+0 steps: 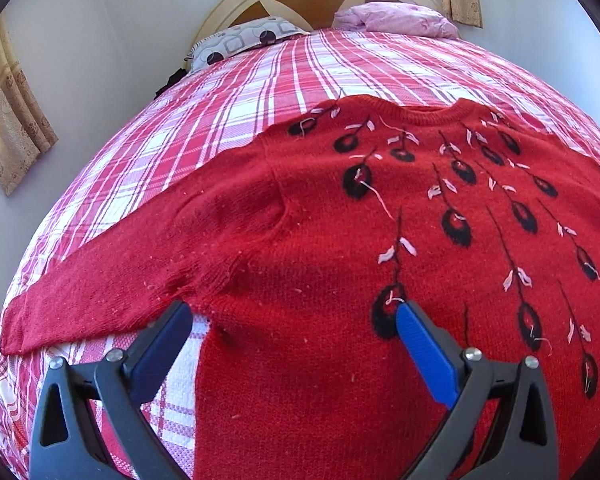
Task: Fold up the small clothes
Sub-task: 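Grasp the sweater sleeve cuff with the right gripper, then fold the held sleeve across the sweater body and open the right gripper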
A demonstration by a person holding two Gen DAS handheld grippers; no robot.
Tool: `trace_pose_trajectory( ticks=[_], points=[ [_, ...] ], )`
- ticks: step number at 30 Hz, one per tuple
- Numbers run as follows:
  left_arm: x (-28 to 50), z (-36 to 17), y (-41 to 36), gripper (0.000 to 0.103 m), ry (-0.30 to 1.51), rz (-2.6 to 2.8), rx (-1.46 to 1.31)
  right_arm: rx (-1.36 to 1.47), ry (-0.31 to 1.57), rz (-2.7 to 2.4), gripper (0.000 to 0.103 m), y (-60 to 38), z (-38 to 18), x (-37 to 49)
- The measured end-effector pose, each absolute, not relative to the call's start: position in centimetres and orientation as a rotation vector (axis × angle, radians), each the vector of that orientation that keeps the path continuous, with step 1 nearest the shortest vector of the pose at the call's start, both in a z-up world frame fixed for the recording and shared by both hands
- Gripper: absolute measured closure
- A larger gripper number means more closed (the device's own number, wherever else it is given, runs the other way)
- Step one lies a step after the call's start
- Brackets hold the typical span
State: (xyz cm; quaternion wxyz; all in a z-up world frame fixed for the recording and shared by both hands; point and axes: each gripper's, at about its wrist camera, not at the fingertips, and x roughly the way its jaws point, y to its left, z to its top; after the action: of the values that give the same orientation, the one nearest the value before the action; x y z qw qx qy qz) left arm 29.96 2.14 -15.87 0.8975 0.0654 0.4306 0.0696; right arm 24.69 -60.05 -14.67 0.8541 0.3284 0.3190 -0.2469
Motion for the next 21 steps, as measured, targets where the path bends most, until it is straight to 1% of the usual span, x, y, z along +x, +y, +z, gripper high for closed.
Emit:
trace_pose_trajectory(
  ticks=[5,11,13,16,21],
  points=[
    [30.2,-16.0,2.7,0.0,0.905,0.119,0.094,0.618,0.639,-0.441,0.094,-56.5,-11.5,25.4],
    [29.9,-15.9,3.0,0.0,0.906,0.071,0.054,0.481,0.598,-0.236,0.094,-47.6,-5.7,27.9],
    [29.7,-15.7,3.0,0.001,0.901,0.059,0.044,0.433,0.605,-0.157,0.094,-44.1,-4.6,29.2],
    [29.3,-15.2,3.1,0.001,0.912,0.025,0.005,0.356,0.627,-0.045,0.094,-38.4,-4.3,30.9],
    [28.2,-13.4,2.7,0.001,0.881,-0.009,0.003,0.274,0.676,0.107,0.095,-30.2,-5.8,33.0]
  ],
)
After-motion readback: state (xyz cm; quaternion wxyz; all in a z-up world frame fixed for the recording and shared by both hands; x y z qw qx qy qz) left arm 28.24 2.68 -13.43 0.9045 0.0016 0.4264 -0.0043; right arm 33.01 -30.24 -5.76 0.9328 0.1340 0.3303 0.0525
